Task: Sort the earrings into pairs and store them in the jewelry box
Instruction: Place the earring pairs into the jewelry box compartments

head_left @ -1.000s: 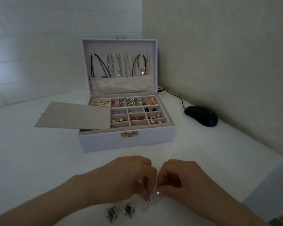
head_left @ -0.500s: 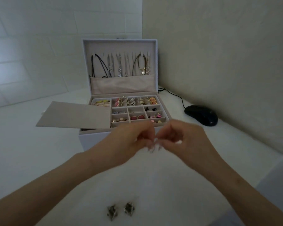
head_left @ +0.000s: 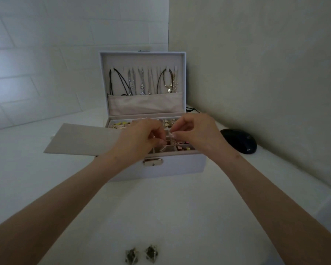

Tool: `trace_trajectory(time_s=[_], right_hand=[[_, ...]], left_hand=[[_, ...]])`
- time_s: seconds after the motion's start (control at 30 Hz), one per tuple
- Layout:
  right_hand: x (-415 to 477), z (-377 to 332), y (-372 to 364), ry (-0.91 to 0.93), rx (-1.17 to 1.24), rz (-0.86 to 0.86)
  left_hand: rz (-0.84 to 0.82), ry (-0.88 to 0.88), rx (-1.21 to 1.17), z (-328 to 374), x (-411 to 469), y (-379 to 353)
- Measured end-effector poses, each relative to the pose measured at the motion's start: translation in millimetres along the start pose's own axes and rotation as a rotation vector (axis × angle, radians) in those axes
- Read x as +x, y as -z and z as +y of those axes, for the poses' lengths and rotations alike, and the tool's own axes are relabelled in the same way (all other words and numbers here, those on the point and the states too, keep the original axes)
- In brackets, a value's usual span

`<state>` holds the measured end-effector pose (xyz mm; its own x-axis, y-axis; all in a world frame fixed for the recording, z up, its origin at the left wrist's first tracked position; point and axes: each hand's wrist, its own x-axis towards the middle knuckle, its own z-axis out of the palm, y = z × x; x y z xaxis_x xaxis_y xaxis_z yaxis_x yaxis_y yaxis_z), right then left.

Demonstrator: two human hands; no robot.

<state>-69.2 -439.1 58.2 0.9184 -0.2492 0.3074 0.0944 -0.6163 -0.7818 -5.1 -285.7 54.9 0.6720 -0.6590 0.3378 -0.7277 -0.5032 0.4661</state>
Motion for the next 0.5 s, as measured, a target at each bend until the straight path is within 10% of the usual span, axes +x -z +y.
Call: trace_trajectory(time_s=[0.5], right_hand=[[7.7, 1.7, -7.5, 0.001, -0.046, -0.046]], left_hand=[[-0.102, -0.059, 0.236, -7.3, 1.6, 2.7]])
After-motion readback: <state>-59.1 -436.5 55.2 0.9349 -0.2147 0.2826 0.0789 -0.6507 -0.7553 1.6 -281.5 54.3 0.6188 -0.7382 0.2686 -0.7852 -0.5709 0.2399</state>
